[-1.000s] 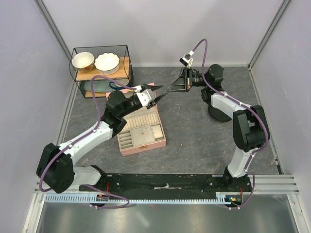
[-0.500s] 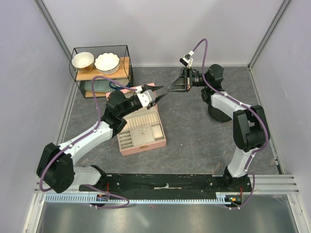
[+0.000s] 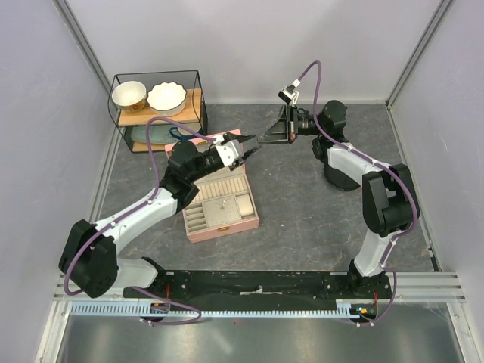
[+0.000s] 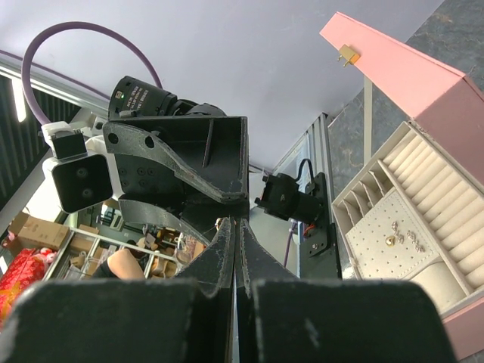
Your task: Organize the mixed jewelry
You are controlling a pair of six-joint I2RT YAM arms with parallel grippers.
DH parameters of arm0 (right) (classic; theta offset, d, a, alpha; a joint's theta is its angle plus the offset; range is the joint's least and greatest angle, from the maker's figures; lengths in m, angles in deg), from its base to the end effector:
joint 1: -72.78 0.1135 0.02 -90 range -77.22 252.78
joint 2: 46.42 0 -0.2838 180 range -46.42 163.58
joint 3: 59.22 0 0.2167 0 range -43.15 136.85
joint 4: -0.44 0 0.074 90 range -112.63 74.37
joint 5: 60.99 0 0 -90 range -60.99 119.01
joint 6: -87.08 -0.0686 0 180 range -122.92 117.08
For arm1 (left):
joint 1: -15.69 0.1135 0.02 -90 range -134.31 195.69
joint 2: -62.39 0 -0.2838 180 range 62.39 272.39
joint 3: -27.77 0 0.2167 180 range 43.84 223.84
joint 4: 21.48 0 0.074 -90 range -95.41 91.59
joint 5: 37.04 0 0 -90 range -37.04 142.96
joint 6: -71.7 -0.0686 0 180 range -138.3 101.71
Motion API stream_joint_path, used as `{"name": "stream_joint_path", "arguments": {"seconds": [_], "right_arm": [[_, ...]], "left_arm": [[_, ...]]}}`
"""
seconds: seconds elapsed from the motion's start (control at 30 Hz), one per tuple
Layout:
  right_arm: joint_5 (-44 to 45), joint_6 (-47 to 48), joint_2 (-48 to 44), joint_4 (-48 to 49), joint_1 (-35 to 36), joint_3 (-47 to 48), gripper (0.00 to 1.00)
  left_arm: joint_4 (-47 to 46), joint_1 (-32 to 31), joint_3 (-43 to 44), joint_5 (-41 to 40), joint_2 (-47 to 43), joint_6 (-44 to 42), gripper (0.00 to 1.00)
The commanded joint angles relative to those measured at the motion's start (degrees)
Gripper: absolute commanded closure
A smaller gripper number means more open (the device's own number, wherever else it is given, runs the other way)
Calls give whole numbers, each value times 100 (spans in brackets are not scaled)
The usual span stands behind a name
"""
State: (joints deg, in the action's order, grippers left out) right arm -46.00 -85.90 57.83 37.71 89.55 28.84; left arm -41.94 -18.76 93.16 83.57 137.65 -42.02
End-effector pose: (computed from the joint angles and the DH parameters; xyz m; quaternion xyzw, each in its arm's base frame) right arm 0.3481 0.1741 0.3611 -0.1753 0.6502 0.7222 0.1581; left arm 0.2211 -0.1940 0.3753 0.4770 0.4398 -0.2373 0.7230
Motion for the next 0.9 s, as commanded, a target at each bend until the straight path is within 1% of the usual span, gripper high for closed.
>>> {"name": "stream_joint_path", "arguments": {"seconds": [0.0, 0.43, 0.87], "right_arm": [[-50, -25, -124, 326, 36, 105, 100], [-50, -8, -124, 326, 54, 88, 100], [-50, 1, -98, 326, 54, 96, 100]], "left_arm": [[-258, 27, 139, 103, -47, -246, 58], [-302, 27, 139, 200, -21, -238, 62], [-284, 36, 34, 226, -144, -264, 71]]}}
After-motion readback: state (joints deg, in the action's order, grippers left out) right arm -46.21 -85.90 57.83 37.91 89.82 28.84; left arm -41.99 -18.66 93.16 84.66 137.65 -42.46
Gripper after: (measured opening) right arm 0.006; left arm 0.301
